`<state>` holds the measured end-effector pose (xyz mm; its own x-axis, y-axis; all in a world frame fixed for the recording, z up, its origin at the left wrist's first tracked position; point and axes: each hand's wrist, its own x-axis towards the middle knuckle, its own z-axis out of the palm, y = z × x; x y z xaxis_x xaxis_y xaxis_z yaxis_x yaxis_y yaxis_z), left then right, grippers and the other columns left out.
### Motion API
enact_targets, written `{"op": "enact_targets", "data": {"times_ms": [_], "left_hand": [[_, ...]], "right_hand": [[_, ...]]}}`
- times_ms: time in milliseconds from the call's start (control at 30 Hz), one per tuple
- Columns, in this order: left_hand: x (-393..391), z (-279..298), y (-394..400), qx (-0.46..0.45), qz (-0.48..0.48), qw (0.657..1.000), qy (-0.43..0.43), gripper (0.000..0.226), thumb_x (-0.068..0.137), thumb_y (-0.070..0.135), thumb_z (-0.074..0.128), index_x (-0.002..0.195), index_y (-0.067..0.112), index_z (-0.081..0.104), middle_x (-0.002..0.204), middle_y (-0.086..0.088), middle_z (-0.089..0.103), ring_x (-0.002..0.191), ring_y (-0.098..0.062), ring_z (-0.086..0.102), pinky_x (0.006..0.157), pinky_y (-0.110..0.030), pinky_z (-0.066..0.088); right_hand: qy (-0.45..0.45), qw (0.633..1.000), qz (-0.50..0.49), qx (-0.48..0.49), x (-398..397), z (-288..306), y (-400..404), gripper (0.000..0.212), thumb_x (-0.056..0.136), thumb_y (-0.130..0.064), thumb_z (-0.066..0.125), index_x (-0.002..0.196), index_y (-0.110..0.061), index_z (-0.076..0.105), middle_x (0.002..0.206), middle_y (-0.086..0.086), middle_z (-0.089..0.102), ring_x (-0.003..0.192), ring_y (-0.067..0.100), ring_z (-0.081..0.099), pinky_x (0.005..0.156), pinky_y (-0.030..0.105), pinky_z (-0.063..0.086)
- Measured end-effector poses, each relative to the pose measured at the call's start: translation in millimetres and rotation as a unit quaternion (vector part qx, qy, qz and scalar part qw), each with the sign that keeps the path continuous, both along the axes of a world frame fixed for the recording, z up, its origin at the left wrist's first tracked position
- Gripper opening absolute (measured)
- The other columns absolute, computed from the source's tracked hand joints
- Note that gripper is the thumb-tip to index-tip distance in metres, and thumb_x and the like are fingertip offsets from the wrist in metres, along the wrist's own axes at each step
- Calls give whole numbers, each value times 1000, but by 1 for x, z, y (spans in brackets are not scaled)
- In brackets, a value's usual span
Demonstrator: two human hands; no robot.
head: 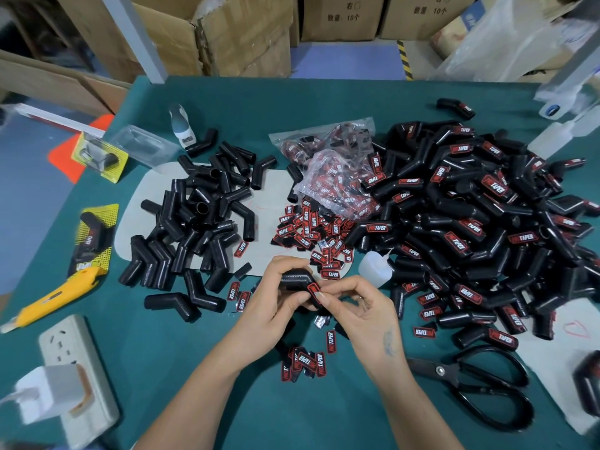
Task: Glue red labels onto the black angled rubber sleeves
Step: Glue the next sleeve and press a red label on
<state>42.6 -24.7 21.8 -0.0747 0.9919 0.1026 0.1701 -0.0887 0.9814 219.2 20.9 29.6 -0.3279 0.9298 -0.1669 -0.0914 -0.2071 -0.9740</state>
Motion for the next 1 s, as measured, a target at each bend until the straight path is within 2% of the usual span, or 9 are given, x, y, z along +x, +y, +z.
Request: {"op": "enact_targets", "data": {"times_ms": [267, 533, 800, 1000], "left_hand": [[0, -2, 0, -2, 5, 1000, 6, 46, 104, 7, 56, 137, 39, 48, 128, 4, 52, 100, -24, 69, 88, -28, 57], [1, -2, 0, 1, 6, 1000, 1, 47, 104, 6, 56, 137, 39, 48, 127, 2, 53, 101, -25, 69, 88, -28, 57], [4, 3, 0, 9, 20, 1000, -6, 49, 103, 6, 57, 134, 43, 51, 126, 8, 53, 102, -16, 68, 88, -23, 56], [3, 2, 0, 6, 20, 1000, -10, 46, 103, 6, 58, 133, 41, 52, 124, 4, 55, 101, -21, 68, 88, -25, 56]], "right_hand": [[-15, 1000, -3, 9, 0, -3, 0, 12, 89, -13, 83, 89, -25, 78, 105, 5, 78, 95, 26, 74, 90, 39, 62], [-11, 1000, -2, 16, -1, -1, -2, 18, 90, -6, 81, 88, -24, 78, 104, 3, 79, 89, 15, 76, 84, 26, 60], [-14, 1000, -6, 27, -2, -2, -2, 14, 88, -14, 81, 87, -28, 78, 106, 2, 78, 89, 17, 76, 83, 26, 59], [-29, 998, -13, 45, -2, -4, -1, 22, 88, -5, 83, 87, -27, 80, 105, 3, 73, 87, 20, 75, 80, 27, 59]]}}
